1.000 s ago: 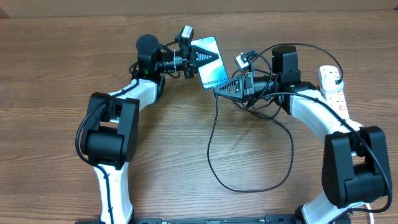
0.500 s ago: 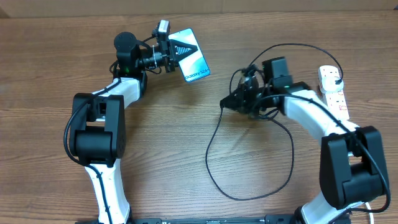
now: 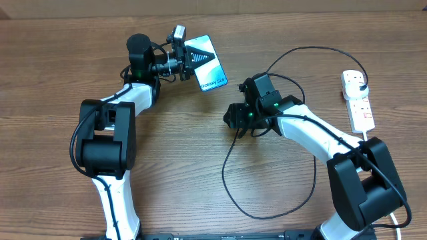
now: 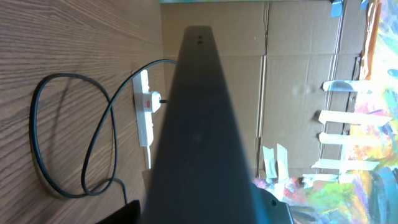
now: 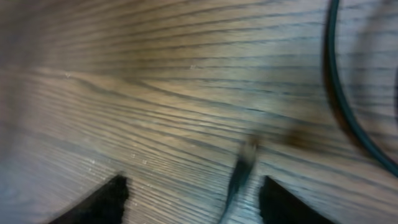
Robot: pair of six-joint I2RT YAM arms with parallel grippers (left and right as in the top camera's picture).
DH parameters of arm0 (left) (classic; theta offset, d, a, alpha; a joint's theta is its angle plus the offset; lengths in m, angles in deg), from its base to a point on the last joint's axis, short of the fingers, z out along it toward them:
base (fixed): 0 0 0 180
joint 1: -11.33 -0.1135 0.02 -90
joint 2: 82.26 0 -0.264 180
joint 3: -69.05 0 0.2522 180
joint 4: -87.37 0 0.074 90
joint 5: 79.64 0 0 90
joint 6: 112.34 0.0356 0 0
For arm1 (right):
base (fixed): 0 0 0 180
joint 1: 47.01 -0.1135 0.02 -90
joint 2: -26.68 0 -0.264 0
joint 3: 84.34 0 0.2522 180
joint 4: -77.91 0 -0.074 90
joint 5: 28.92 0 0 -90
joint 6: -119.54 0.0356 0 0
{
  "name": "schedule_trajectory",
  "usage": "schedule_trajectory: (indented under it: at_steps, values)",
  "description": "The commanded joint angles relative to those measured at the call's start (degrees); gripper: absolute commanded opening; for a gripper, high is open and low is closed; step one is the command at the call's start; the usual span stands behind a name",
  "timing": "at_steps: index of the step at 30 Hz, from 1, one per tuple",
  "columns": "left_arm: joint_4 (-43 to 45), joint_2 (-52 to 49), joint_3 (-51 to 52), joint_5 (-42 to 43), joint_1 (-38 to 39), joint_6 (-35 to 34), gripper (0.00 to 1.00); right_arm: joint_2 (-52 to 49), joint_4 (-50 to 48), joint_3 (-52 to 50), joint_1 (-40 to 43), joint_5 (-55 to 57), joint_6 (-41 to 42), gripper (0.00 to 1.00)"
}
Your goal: Plug charger to phone and switch on socket
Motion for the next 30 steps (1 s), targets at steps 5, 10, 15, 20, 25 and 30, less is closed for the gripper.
schedule_trajectory:
  at_steps: [5, 10, 15, 20, 25, 30]
  values:
    - [0.5, 0.7, -0.3, 0.9, 0.4, 2.2, 0.04, 1.1, 1.6, 1.6, 0.2, 6.9, -0.1, 0.89]
    - [0.5, 0.7, -0.3, 0.9, 0.3, 2.6, 0.04, 1.1, 5.2, 1.6, -0.2, 10.3, 0.0, 0.79]
    - [0.5, 0.7, -0.3, 0.7, 0.3, 2.9, 0.04, 1.1, 5.7, 1.6, -2.5, 11.6, 0.2, 0.71]
    - [0.5, 0.7, -0.3, 0.9, 0.3, 3.0, 0.04, 1.0, 5.3, 1.6, -6.4, 17.6, 4.2, 0.58]
    - [0.5, 0.7, -0.3, 1.1, 0.3, 3.0, 0.05, 0.9, 5.4, 1.6, -8.5, 21.6, 6.2, 0.52]
    - [0.5, 0.7, -0.3, 1.4, 0.3, 3.0, 0.04, -0.4, 4.3, 1.6, -9.4, 22.7, 6.2, 0.48]
